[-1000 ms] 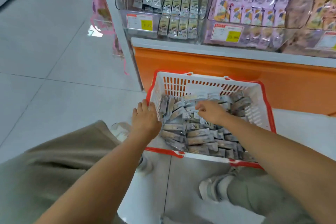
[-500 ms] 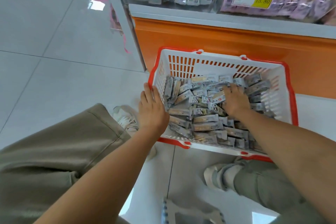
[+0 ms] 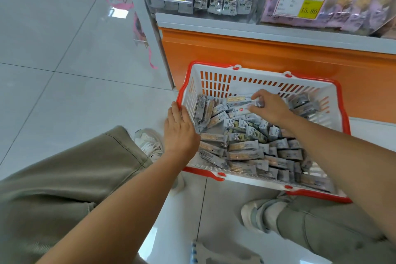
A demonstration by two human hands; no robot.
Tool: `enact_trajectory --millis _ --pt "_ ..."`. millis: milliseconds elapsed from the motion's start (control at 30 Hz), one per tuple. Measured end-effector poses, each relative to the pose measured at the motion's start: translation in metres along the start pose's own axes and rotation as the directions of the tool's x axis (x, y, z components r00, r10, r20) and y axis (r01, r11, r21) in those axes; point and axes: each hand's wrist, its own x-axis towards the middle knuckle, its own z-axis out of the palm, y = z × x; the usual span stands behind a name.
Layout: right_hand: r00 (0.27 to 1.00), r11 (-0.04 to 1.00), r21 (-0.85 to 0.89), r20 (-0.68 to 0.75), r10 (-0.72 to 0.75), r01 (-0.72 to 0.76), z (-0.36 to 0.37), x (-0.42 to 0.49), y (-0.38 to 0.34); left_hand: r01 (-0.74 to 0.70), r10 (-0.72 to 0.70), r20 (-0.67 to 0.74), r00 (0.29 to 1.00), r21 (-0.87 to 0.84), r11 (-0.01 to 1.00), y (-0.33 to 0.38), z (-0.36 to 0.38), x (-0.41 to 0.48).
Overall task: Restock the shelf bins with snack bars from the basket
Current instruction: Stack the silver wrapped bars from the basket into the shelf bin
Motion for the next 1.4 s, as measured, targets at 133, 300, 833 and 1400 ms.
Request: enact_trajectory --millis 133,300,833,1400 --pt "0.997 0.945 0.326 0.057 -0.046 0.025 -0.033 -0.014 -0.050 -0.168 0.163 -0.055 0.985 -0.116 0.979 0.010 -0.027 0.002" --pt "0.988 0.915 0.401 0.111 -0.105 0.053 -0.071 -0.035 -0.106 -0.214 0.268 -0.014 0.963 -0.641 0.737 0.030 -0.067 -0.004" --pt "0.844 0.823 0.192 -0.054 -0.534 0.534 -0.137 -0.063 -0.175 -0.126 0.155 -0.055 0.986 -0.857 0.499 0.020 -0.200 0.007" --pt "0.728 0.971 -0.004 -0.661 -0.183 0.240 -0.188 0.077 -0.255 -0.429 0.424 -0.475 0.771 0.106 0.897 0.016 -0.224 0.114"
